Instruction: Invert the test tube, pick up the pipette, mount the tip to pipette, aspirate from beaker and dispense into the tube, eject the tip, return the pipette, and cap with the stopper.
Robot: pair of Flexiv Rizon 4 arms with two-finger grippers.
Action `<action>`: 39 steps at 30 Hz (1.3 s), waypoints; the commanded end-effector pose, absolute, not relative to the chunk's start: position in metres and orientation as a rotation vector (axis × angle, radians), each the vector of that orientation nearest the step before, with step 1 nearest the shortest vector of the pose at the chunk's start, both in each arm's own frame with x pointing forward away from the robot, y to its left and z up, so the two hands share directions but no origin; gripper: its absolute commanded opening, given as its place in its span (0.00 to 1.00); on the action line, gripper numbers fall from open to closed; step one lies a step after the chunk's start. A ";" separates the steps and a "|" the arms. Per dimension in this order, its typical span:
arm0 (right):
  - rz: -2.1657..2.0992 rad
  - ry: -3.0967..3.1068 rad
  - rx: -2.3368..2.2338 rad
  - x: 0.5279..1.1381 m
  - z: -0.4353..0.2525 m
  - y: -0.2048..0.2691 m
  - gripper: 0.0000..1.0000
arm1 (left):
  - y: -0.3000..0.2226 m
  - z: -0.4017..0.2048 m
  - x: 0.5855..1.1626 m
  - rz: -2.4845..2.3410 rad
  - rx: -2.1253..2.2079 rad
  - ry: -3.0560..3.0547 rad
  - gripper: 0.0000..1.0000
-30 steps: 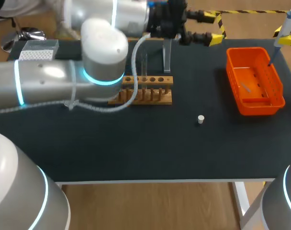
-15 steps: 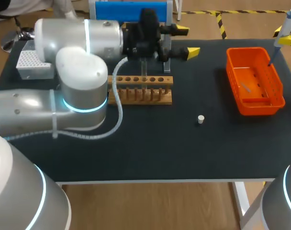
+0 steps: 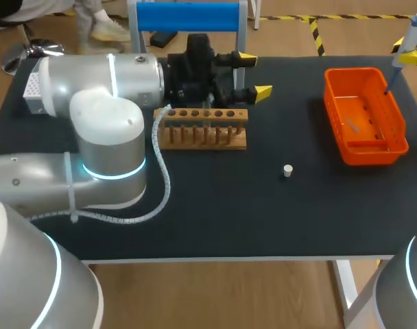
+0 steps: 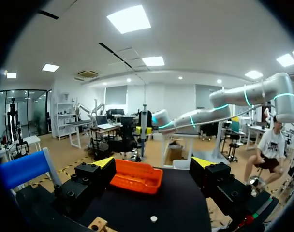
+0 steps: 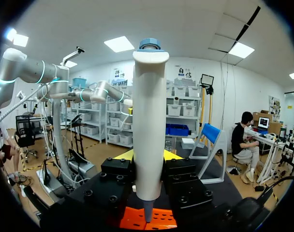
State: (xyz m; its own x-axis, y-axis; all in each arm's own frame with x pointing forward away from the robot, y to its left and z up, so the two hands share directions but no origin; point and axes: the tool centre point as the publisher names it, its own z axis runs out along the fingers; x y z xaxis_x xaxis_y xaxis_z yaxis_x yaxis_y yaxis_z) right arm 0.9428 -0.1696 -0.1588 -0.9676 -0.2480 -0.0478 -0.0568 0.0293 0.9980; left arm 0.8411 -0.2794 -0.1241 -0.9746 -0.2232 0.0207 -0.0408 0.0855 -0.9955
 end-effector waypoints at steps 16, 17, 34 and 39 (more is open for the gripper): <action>-2.069 -2.154 0.321 0.942 -0.158 -0.169 0.00 | -0.254 -0.127 0.835 -2.106 -0.280 2.025 1.00; -2.069 -2.154 0.321 0.942 -0.158 -0.169 0.00 | -0.253 -0.126 0.836 -2.100 -0.284 2.040 1.00; -2.069 -2.154 0.321 0.942 -0.158 -0.169 0.00 | -0.252 -0.118 0.838 -1.963 -0.330 2.161 1.00; -2.069 -2.154 0.321 0.942 -0.158 -0.169 0.00 | -0.253 -0.116 0.836 -1.942 -0.313 2.147 1.00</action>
State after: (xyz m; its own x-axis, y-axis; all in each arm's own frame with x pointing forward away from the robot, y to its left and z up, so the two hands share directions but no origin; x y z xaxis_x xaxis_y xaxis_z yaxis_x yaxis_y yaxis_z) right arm 0.9428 -0.1695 -0.1587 -0.9676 -0.2481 -0.0478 -0.0569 0.0294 0.9979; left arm 0.8382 -0.2482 -0.1164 -0.9545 -0.2968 -0.0271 -0.0002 0.0915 -0.9958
